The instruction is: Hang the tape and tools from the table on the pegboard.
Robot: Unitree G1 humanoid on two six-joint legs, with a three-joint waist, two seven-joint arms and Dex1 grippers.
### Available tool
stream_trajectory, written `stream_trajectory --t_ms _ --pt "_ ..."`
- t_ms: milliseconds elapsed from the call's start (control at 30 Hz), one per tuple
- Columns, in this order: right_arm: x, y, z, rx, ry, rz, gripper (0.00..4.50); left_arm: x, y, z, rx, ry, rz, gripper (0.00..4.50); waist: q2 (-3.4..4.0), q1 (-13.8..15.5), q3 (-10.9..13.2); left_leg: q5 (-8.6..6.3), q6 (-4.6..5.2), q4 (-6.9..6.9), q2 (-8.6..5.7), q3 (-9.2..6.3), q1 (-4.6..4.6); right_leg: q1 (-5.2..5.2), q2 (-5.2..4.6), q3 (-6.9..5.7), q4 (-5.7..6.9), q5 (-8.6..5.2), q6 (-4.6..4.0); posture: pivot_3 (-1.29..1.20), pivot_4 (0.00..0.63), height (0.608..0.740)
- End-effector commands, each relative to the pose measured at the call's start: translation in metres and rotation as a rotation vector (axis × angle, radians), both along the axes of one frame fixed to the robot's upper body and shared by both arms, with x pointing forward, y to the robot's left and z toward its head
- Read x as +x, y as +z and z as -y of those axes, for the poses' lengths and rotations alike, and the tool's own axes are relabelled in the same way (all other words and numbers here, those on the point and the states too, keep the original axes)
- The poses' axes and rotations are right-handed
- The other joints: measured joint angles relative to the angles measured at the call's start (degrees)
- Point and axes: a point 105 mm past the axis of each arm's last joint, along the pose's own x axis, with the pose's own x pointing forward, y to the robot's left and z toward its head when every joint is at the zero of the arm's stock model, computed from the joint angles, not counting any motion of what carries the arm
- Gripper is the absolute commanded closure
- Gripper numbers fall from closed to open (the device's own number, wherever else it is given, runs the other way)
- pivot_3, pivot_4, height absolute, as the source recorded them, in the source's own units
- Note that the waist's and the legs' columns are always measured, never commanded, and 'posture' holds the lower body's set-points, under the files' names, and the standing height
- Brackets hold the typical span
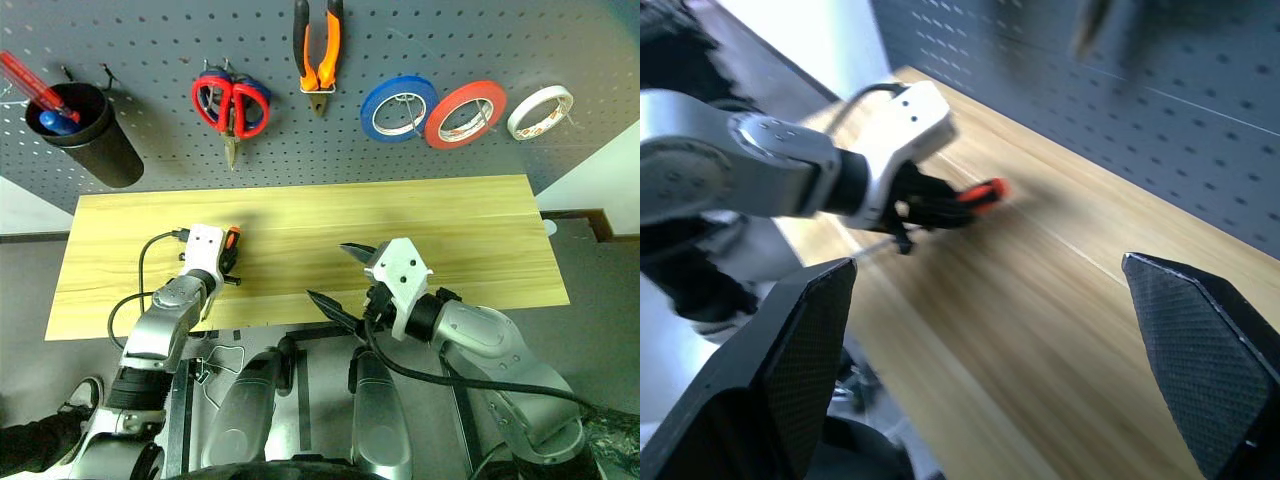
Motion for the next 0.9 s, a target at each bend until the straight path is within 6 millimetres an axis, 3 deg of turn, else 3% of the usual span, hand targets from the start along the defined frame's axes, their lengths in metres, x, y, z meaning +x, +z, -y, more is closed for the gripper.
stream_trajectory --t_ms 33,367,600,733,900 --pt "-0.013 0.014 -0.006 0.040 0.067 0.055 0.00 -0.012 0.045 0.013 0.017 -0.064 0.204 3.54 0.00 -0.02 0.00 0.00 0.00 0.00 0.01 0.00 0.00 0.00 0.00 0.00 -0.01 0.00 0.00 -0.03 0.357 0.714" --pt "-0.012 0.022 -0.003 0.079 0.105 0.086 0.00 -0.054 0.119 0.044 0.094 -0.202 0.639 3.54 0.01 0.14 -0.01 -0.01 0.01 -0.01 0.00 0.01 0.00 0.03 0.02 -0.01 -0.08 0.01 -0.02 -0.01 0.331 0.714" --pt "-0.015 0.040 -0.004 0.169 0.154 0.131 0.00 -0.069 0.151 0.038 0.140 -0.146 0.876 3.54 0.01 0.08 -0.05 0.00 0.02 0.00 -0.01 0.01 0.01 0.06 0.08 -0.06 -0.08 0.03 0.01 0.00 0.316 0.714" --pt "-0.016 0.060 -0.001 0.277 0.166 0.179 0.00 -0.074 0.174 0.029 0.154 -0.071 1.024 3.54 0.00 0.09 -0.06 0.01 0.02 0.04 -0.01 0.01 0.01 0.07 0.12 -0.14 -0.02 0.03 0.02 0.01 0.309 0.714" --pt "-0.014 0.071 0.001 0.321 0.168 0.205 0.00 -0.067 0.191 0.021 0.131 -0.007 1.105 3.54 -0.05 0.21 -0.17 0.02 0.02 0.16 -0.07 0.01 0.07 0.16 0.18 -0.19 0.07 0.07 0.09 0.01 0.306 0.714"
